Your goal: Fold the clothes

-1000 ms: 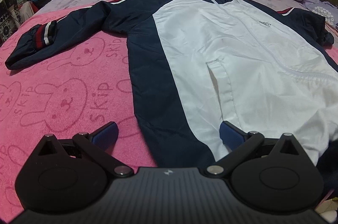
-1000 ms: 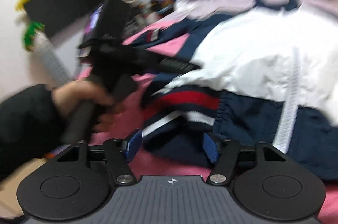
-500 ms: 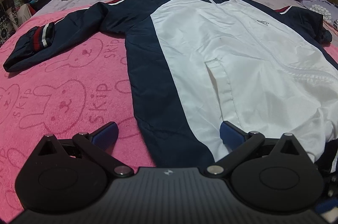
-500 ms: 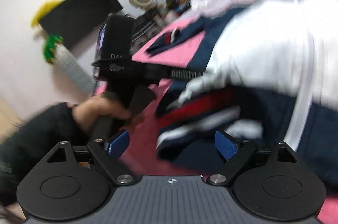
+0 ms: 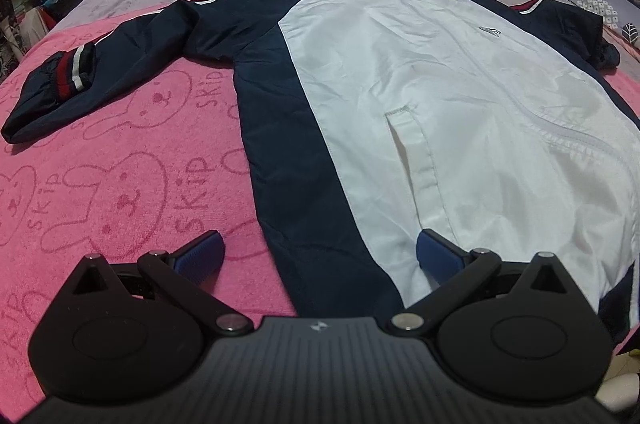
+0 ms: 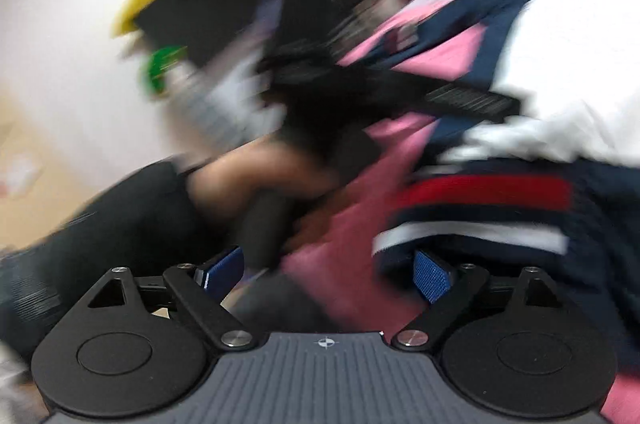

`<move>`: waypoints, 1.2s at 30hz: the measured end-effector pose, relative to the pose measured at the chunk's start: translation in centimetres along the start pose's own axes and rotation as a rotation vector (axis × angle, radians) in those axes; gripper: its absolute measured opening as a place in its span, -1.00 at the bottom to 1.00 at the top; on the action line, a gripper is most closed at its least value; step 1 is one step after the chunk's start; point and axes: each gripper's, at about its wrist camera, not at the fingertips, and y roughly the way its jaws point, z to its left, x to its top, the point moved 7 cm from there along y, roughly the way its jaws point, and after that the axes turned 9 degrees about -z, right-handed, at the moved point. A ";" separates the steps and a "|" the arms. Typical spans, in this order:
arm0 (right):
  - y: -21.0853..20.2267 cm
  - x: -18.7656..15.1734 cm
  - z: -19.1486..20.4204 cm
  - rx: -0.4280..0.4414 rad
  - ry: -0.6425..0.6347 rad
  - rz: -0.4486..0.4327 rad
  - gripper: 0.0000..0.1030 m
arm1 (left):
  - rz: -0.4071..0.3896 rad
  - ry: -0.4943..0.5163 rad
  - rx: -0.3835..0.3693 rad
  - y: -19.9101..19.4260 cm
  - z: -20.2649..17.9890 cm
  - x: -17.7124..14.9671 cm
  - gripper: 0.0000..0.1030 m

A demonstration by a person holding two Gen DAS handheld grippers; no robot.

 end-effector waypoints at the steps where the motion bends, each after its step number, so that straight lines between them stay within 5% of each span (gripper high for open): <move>1: -0.4 -0.6 1.0 0.068 0.005 0.040 0.67 | -0.002 -0.002 0.003 0.0 0.0 0.0 1.00; 3: -0.6 -1.9 2.6 0.157 -0.003 0.127 0.67 | -0.007 0.009 0.019 0.0 -0.3 0.0 1.00; 5: -0.7 -3.1 3.1 0.121 -0.069 0.183 0.67 | -0.015 0.045 0.027 -0.4 -0.9 -0.2 1.00; 8: -2.4 -2.5 2.0 -0.012 -0.105 0.131 0.65 | -0.030 0.134 -0.017 -2.0 -2.1 -1.3 0.99; 11: -6.3 0.6 0.8 -0.121 -0.148 -0.021 0.65 | -0.016 0.171 -0.103 -3.8 -2.3 -2.7 0.99; 13: -8.9 3.4 -0.1 -0.262 -0.274 -0.144 0.65 | -0.013 0.188 -0.138 -5.0 -2.1 -3.6 0.99; 16: -11.1 6.2 -4.0 -0.639 -0.453 -0.276 0.69 | -0.022 0.130 -0.114 -6.2 -1.1 -3.1 0.99; 19: -10.0 3.1 -10.1 -0.822 -0.361 0.045 0.71 | -0.108 0.067 -0.083 -7.2 -0.9 -0.7 0.99; 20: -10.5 2.2 -9.1 -0.790 -0.397 -0.003 0.74 | -0.137 0.056 -0.094 -7.3 -1.6 0.2 0.99; 23: -10.8 -0.4 -5.6 -0.653 -0.499 0.145 0.89 | -0.189 0.053 -0.106 -6.6 -4.3 1.9 0.99; 27: -14.7 1.5 -4.4 -0.731 -0.528 -0.019 0.91 | -0.102 0.123 -0.087 -3.5 -7.3 -0.6 0.99; 32: -21.2 0.6 -13.5 -0.925 -0.226 0.066 0.90 | -0.085 0.105 -0.062 -4.5 -6.3 -2.9 1.00; 36: -23.4 3.2 -11.2 -0.927 -0.252 -0.055 0.78 | -0.121 0.056 -0.068 -6.2 -5.4 -1.0 0.99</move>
